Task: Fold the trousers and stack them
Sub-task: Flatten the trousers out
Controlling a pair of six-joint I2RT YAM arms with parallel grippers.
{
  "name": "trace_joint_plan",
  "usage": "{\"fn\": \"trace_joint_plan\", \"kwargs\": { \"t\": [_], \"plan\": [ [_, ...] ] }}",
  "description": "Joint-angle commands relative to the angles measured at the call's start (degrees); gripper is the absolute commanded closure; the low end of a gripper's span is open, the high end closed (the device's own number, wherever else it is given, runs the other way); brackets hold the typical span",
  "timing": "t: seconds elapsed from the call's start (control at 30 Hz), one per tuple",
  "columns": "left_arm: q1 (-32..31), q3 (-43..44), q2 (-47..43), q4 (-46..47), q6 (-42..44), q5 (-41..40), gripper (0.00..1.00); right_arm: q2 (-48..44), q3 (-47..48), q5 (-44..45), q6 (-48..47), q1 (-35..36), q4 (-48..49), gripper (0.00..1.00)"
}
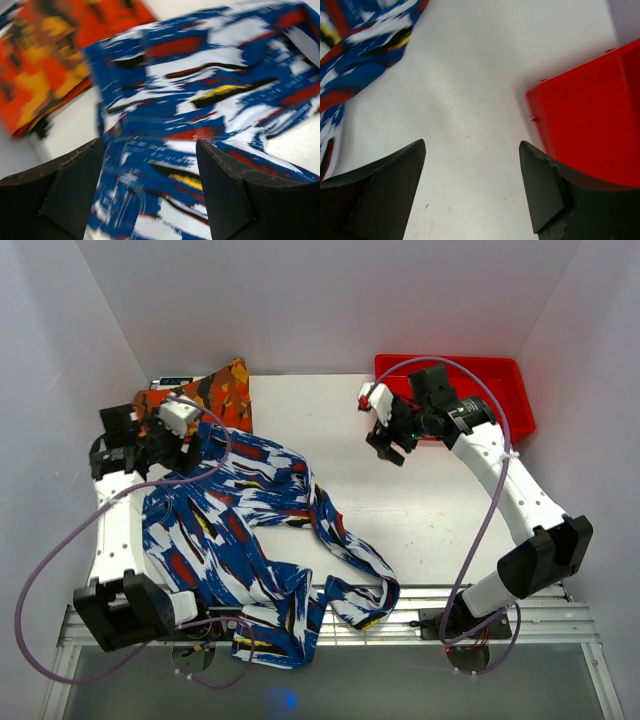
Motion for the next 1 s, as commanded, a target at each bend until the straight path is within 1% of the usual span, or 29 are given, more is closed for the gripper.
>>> {"fn": "trace_joint_plan", "kwargs": {
  "t": [0.0,0.03,0.07,0.1,0.13,0.17,0.2,0.23,0.27,0.3,0.37,0.5,0.53,0.6,0.63,0.73,0.83,0.9,0.93,0.97],
  "plan": [
    [-8.8,-3.7,7.0,0.4,12.4,5.6,0.16,-2.2,-6.8,-9.2,-7.3,1.4,-18.7,0.20],
    [-13.4,-4.4,8.8,2.0,12.1,3.0,0.18,-1.6,-7.4,-10.6,-7.5,1.4,-23.1,0.21],
    [-15.2,-4.7,11.1,3.3,11.7,0.3,0.23,-1.0,-8.6,-13.1,-7.3,1.7,-25.2,0.23],
    [-16.6,-3.8,13.5,5.2,11.0,-4.1,0.24,-0.1,-9.0,-13.7,-7.3,2.1,-27.2,0.26],
    [-17.9,-2.7,19.2,5.5,8.9,-5.8,0.26,1.9,-9.4,-13.6,-7.2,2.8,-28.9,0.28],
    [-17.9,-1.2,22.1,5.6,7.2,-7.2,0.32,2.7,-9.9,-13.5,-5.9,3.5,-29.6,0.28],
    [-17.9,0.4,24.8,5.6,5.4,-8.6,0.34,3.4,-11.3,-13.4,-5.6,3.7,-29.5,0.28],
    [-17.9,2.7,27.3,5.6,4.0,-11.9,0.36,4.6,-11.9,-13.6,-5.4,3.8,-29.5,0.28],
    [-17.9,3.5,31.1,5.7,2.3,-13.5,0.40,5.4,-12.4,-14.5,-4.5,3.9,-29.6,0.28],
    [-17.9,3.6,32.6,6.6,1.4,-15.1,0.41,6.2,-13.5,-15.0,-3.8,4.1,-29.6,0.29],
    [-17.4,2.7,35.6,7.5,-0.3,-19.0,0.42,8.3,-14.8,-15.9,-3.2,5.1,-29.7,0.29],
    [-14.8,-0.8,38.8,8.5,-1.9,-22.1,0.44,10.4,-18.3,-15.6,-4.7,8.0,-29.6,0.29],
    [-12.8,-1.4,39.6,8.4,-2.5,-22.5,0.46,10.9,-19.8,-16.0,-4.8,8.6,-29.7,0.28],
    [-10.4,-1.9,41.8,7.0,-4.1,-22.7,0.48,11.3,-21.1,-17.4,-5.1,10.2,-29.6,0.28],
    [-8.1,-1.8,42.4,6.3,-4.5,-22.4,0.51,11.5,-22.5,-17.5,-5.7,10.9,-29.6,0.28],
    [-4.8,-2.6,42.5,4.8,-4.7,-21.4,0.53,12.2,-24.6,-18.0,-6.5,13.6,-29.6,0.24],
    [-3.8,-3.7,41.1,4.0,-4.6,-20.7,0.53,13.3,-25.6,-18.6,-5.4,16.2,-27.1,0.23],
    [-3.8,-4.2,40.5,3.4,-5.1,-20.2,0.53,14.1,-25.7,-18.2,-5.0,16.8,-25.8,0.30],
    [-3.8,-4.2,40.1,3.2,-5.7,-20.1,0.53,14.6,-25.8,-17.4,-3.8,16.9,-24.1,0.37],
    [-3.7,-4.2,40.0,3.0,-6.1,-20.2,0.53,14.7,-25.9,-15.5,-2.6,16.8,-21.4,0.52]
  ]
}}
